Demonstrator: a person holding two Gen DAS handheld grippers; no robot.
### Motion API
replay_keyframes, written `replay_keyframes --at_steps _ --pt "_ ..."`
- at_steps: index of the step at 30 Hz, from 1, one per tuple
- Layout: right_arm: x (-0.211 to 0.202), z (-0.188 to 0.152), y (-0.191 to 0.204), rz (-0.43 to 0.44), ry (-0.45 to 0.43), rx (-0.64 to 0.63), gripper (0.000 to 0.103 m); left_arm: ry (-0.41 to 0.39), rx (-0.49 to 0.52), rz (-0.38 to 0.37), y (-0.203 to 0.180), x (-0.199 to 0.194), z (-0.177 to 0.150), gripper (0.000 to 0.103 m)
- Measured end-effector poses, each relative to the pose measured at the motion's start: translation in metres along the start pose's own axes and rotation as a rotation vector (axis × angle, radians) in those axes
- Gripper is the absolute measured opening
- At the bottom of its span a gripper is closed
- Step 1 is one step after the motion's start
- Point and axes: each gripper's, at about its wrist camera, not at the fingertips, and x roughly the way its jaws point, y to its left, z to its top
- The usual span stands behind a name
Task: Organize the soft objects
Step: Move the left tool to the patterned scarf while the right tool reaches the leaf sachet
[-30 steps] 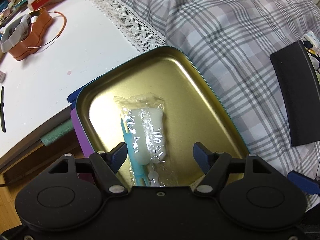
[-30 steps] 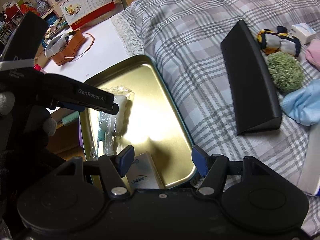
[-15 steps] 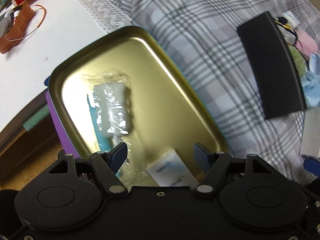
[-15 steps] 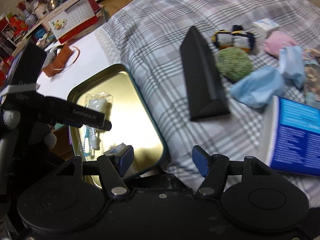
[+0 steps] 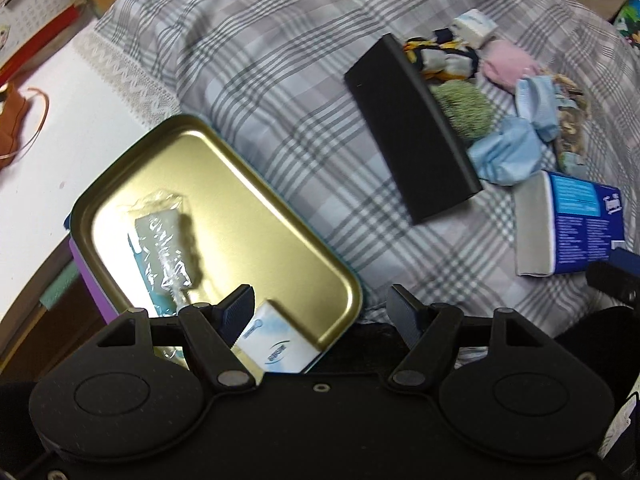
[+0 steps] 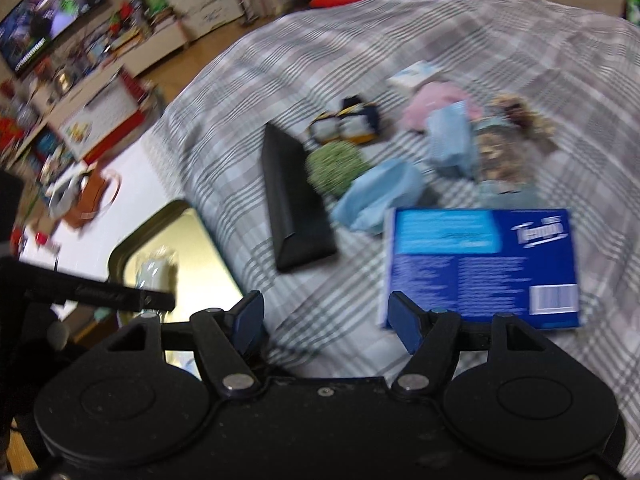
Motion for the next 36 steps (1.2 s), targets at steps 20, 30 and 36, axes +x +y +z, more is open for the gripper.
replay_keyframes --at_steps 20,30,36 --pt "-0.009 0.041 -0.111 -0.185 -0.125 0.303 0.072 -0.083 0.151 -0.075 -0.077 -0.021 0.038 0.068" --pt "0.005 0.062 -0.151 -0.236 -0.133 0.420 0.078 -0.119 0.158 -0.081 -0.102 -0.019 0.073 0.071" --pt "0.028 0.085 -0.171 -0.236 -0.117 0.486 0.078 -0.110 0.146 -0.079 -0.111 -0.006 0.092 0.071"
